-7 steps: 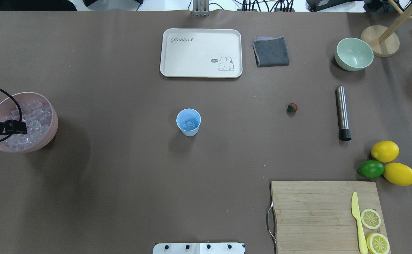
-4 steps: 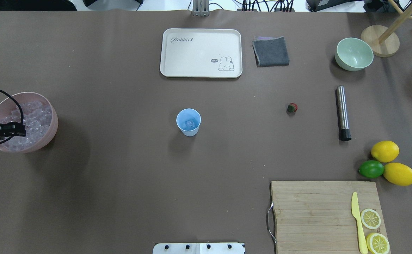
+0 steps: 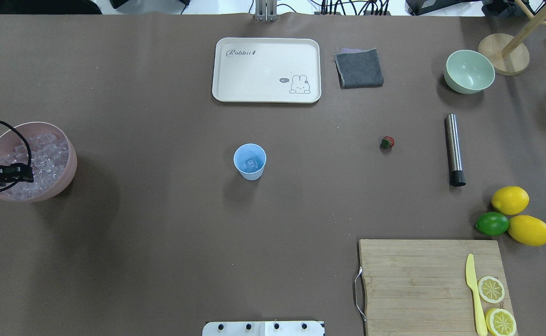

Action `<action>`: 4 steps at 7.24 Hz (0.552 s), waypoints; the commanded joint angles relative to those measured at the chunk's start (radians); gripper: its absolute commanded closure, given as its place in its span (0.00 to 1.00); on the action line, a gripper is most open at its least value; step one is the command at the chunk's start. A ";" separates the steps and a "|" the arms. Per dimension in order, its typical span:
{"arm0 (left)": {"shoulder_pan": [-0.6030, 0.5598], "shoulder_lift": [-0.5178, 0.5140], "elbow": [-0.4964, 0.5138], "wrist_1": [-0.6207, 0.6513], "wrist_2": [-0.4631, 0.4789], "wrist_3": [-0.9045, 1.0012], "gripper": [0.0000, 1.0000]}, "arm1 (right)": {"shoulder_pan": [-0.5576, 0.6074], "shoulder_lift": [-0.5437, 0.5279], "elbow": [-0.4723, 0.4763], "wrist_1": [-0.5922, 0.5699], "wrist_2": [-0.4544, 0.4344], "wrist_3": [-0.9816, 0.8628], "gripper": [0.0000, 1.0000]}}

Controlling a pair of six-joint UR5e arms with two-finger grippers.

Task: Mash ice and strawberries in cup
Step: 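Lower the left gripper into the bowl and close on an ice cube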

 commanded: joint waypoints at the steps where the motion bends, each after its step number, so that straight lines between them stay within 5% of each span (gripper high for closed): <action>1: 0.007 0.000 0.004 0.000 0.000 -0.003 0.34 | 0.001 0.000 0.001 0.000 0.000 0.000 0.00; 4: 0.019 0.000 0.004 0.000 0.000 -0.005 0.38 | 0.001 0.001 0.003 0.000 0.000 0.000 0.00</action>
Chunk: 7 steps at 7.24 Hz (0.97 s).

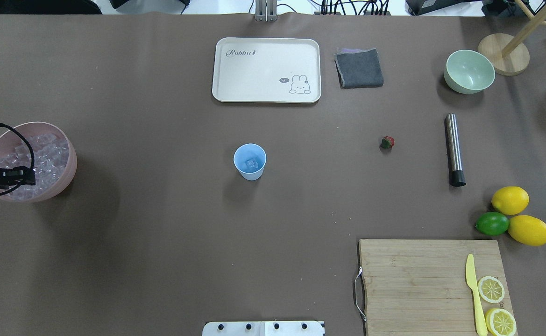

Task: Mash ice and strawberries in cup
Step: 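Lower the left gripper into the bowl and close on an ice cube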

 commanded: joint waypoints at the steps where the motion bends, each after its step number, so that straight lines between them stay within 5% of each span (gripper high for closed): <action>1: 0.003 0.000 0.000 0.000 0.000 0.001 0.46 | -0.001 0.001 0.003 0.001 0.000 0.000 0.00; 5: 0.002 0.000 0.002 0.002 0.000 0.009 0.94 | -0.001 0.006 0.006 0.001 0.000 0.000 0.00; 7: -0.009 -0.001 -0.004 0.003 -0.008 0.015 1.00 | -0.001 0.006 0.006 -0.001 0.000 0.000 0.00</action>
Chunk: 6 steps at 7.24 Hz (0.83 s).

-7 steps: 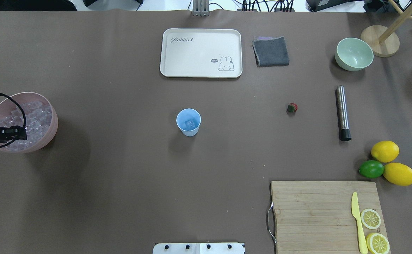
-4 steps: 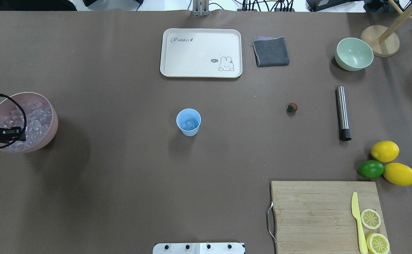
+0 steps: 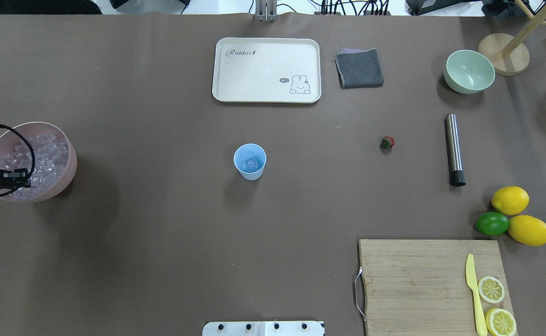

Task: Mash ice and strawberries in cup
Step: 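Lower the left gripper into the bowl and close on an ice cube, then lift the ice cube and carry it with the left gripper over the blue cup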

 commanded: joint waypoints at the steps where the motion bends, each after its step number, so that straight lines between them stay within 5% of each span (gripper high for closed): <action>1: -0.011 -0.009 -0.009 0.006 -0.010 0.003 1.00 | 0.000 0.000 0.000 0.000 0.000 0.002 0.00; 3: -0.110 -0.049 -0.012 0.057 -0.043 0.110 1.00 | 0.000 0.000 -0.001 0.000 0.000 0.002 0.00; 6: -0.232 -0.254 -0.012 0.206 -0.074 0.194 1.00 | 0.000 -0.004 -0.008 0.000 0.000 0.000 0.00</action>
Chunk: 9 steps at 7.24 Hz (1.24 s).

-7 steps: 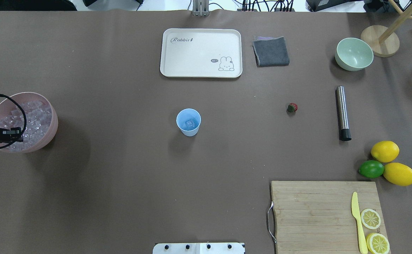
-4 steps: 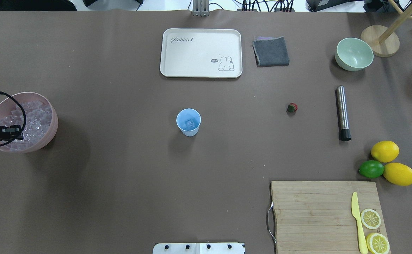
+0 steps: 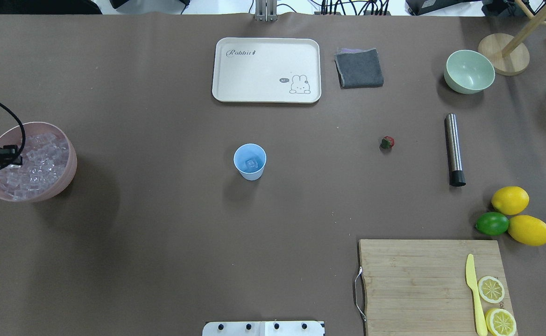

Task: Mash ice and strawberries in cup
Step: 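Lift the ice cube and carry it with the left gripper over the blue cup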

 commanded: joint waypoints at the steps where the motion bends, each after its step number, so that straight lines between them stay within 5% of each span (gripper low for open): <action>1: -0.031 -0.201 0.002 0.092 -0.044 -0.014 1.00 | 0.000 -0.001 -0.004 0.000 -0.003 -0.001 0.00; 3: 0.073 -0.435 0.033 0.150 -0.046 -0.243 1.00 | 0.000 0.002 -0.005 0.000 -0.008 -0.001 0.00; 5: 0.315 -0.647 0.129 0.150 0.157 -0.464 1.00 | 0.000 0.002 -0.010 0.000 -0.008 -0.001 0.00; 9: 0.533 -0.714 0.191 0.136 0.333 -0.520 1.00 | 0.000 0.006 -0.010 0.000 -0.009 -0.001 0.00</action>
